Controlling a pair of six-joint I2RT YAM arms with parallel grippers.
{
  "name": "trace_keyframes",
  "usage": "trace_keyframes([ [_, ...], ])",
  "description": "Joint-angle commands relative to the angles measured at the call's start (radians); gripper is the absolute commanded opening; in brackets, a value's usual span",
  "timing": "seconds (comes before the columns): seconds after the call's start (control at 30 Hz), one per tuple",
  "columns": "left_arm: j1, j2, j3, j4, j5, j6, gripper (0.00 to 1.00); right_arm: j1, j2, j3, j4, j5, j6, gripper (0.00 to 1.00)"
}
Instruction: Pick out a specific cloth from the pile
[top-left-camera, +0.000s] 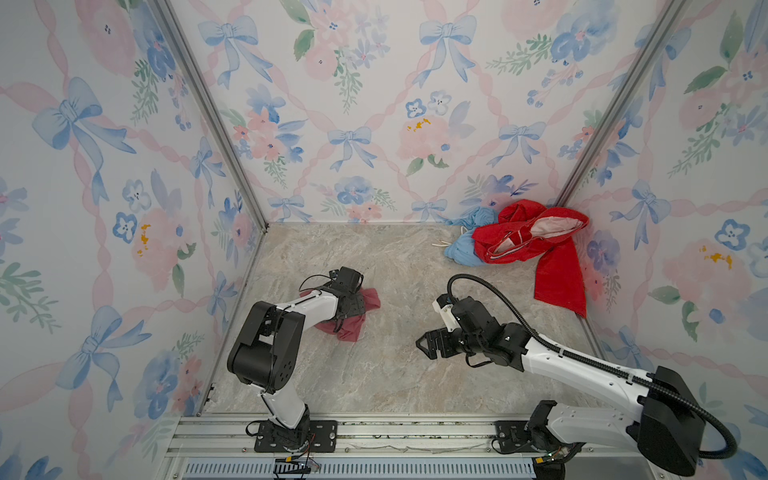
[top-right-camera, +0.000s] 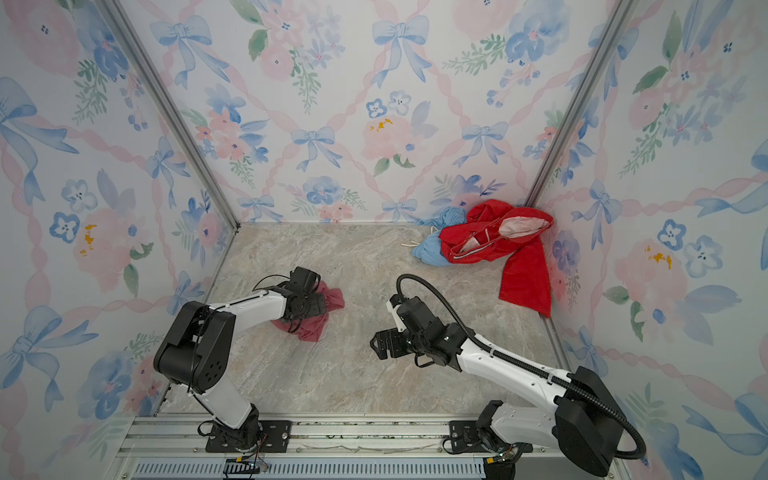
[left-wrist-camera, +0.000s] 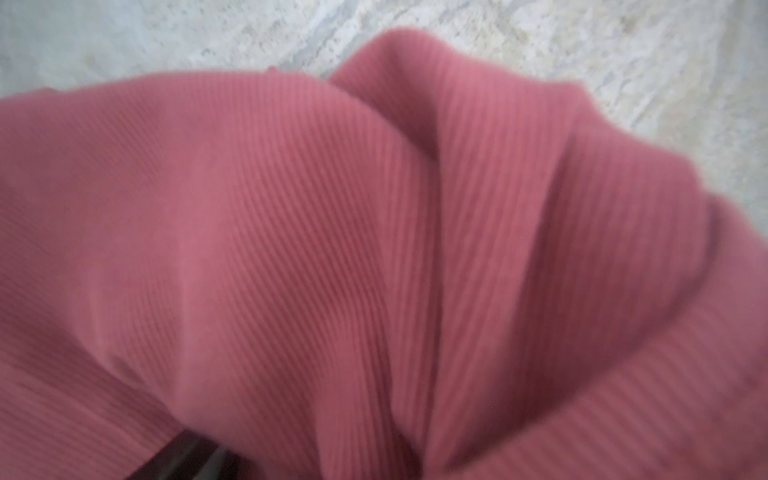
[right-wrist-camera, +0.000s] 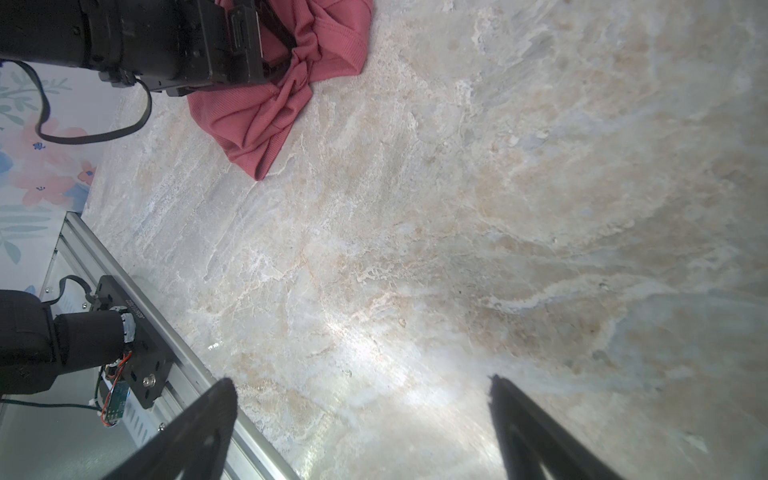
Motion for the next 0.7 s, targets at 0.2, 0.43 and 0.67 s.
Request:
trace_keyframes([
  [0.2,0.092,0.082,-0.097,0.057,0.323,0.092,0.5,0.018,-0.054,0.016,-0.048,0.011,0.0,0.97],
  [0.43,0.157,0.024,0.009,-0.029,0.313,0.178,0.0,0.017,-0.096,0.016,-0.078,0.026,0.006,0.97],
  [0.67,0.181,-0.07,0.332,-0.181,0.255,0.234,0.0,0.014,-0.102,0.013,-0.074,0.033,0.011,0.97],
])
